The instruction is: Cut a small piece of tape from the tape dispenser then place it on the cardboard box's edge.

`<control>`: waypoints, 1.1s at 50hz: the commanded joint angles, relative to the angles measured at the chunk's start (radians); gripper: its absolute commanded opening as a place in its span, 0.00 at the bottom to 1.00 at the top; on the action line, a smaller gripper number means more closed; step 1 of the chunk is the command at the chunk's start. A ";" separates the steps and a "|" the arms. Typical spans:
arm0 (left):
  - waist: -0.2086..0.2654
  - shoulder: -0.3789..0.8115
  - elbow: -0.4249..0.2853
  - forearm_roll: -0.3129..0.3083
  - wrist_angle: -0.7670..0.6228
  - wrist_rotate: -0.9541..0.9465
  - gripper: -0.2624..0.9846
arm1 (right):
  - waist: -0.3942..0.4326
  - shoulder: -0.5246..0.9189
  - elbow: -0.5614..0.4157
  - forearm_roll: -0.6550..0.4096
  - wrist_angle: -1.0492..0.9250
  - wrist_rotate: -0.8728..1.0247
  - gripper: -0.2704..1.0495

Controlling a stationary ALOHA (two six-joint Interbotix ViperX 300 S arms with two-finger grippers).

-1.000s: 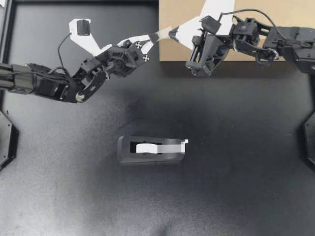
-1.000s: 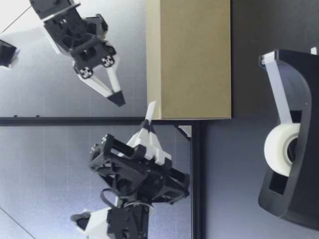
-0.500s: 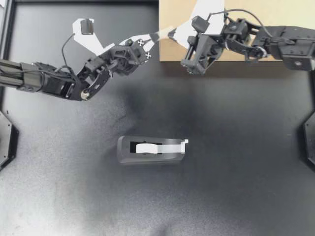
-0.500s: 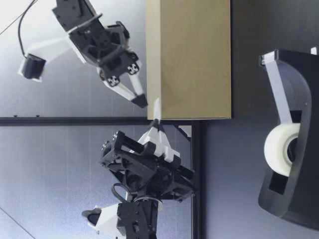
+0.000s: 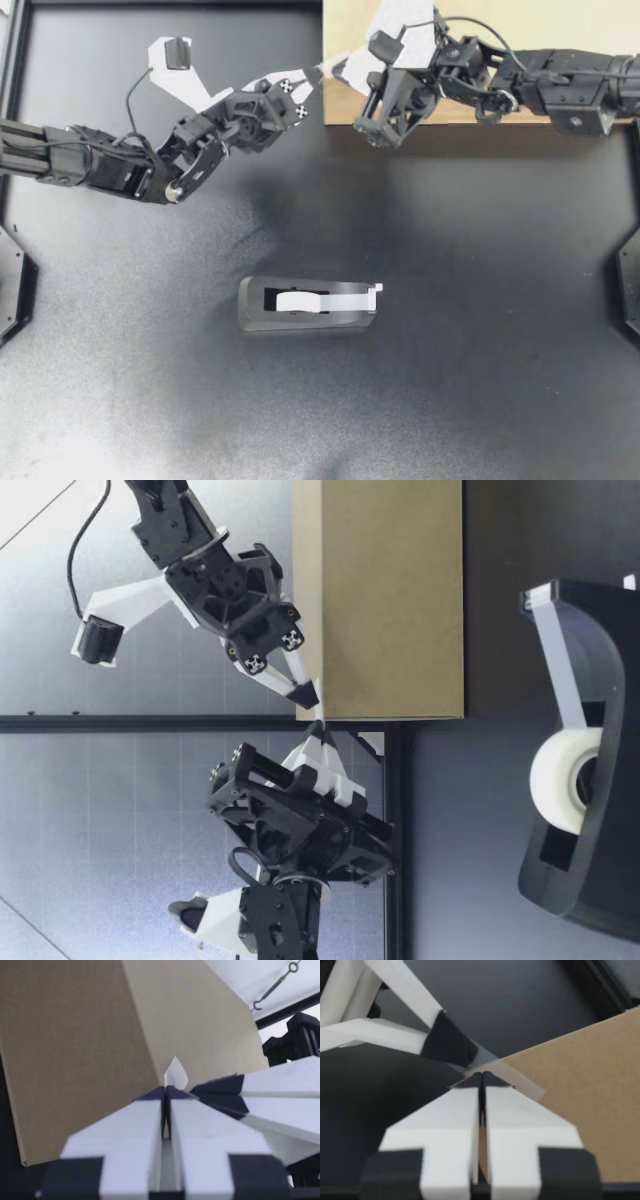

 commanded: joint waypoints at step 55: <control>0.005 -0.029 0.002 0.003 0.015 0.012 0.51 | -0.032 0.057 -0.106 -0.020 0.009 0.000 0.14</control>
